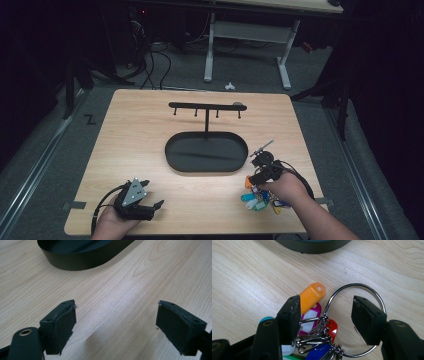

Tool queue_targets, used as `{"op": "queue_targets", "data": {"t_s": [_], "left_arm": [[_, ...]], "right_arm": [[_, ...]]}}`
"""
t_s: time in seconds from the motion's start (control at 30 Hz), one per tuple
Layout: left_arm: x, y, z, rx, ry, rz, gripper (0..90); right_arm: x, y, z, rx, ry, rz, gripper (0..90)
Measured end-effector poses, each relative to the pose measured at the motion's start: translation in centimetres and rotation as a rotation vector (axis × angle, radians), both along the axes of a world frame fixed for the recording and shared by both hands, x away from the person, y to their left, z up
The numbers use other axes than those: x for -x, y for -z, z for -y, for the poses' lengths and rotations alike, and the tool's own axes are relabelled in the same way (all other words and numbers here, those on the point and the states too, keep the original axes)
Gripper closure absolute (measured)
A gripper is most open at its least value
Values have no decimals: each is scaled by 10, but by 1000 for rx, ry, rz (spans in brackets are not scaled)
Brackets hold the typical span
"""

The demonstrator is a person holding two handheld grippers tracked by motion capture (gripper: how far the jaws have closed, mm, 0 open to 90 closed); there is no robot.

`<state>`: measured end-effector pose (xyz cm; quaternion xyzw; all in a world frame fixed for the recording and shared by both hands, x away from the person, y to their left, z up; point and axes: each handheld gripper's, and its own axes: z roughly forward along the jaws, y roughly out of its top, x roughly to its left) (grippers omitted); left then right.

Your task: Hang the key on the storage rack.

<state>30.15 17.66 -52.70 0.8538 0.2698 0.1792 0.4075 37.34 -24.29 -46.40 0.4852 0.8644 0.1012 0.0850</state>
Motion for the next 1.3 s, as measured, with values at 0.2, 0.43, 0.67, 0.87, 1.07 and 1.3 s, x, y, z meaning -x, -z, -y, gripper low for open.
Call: {"op": "queue_targets", "data": {"t_s": [0.2,0.43,0.67,0.87,1.07,1.3], "left_arm": [[0,0,0,-3,5,-5,170],[-1,0,1,-6,13,-5,171],[0,0,2,-6,22,-7,176],[0,0,3,-13,30,-8,179],[-1,1,2,-8,25,-7,179],[0,1,2,-8,25,-7,180]], "right_arm": [[-11,0,1,-1,32,-47,555],[-24,2,0,7,98,-144,646],[-28,12,-7,47,86,-188,710],[-34,18,-7,60,111,-212,742],[-35,24,-8,66,115,-221,796],[-33,18,-10,68,102,-204,857]]}}
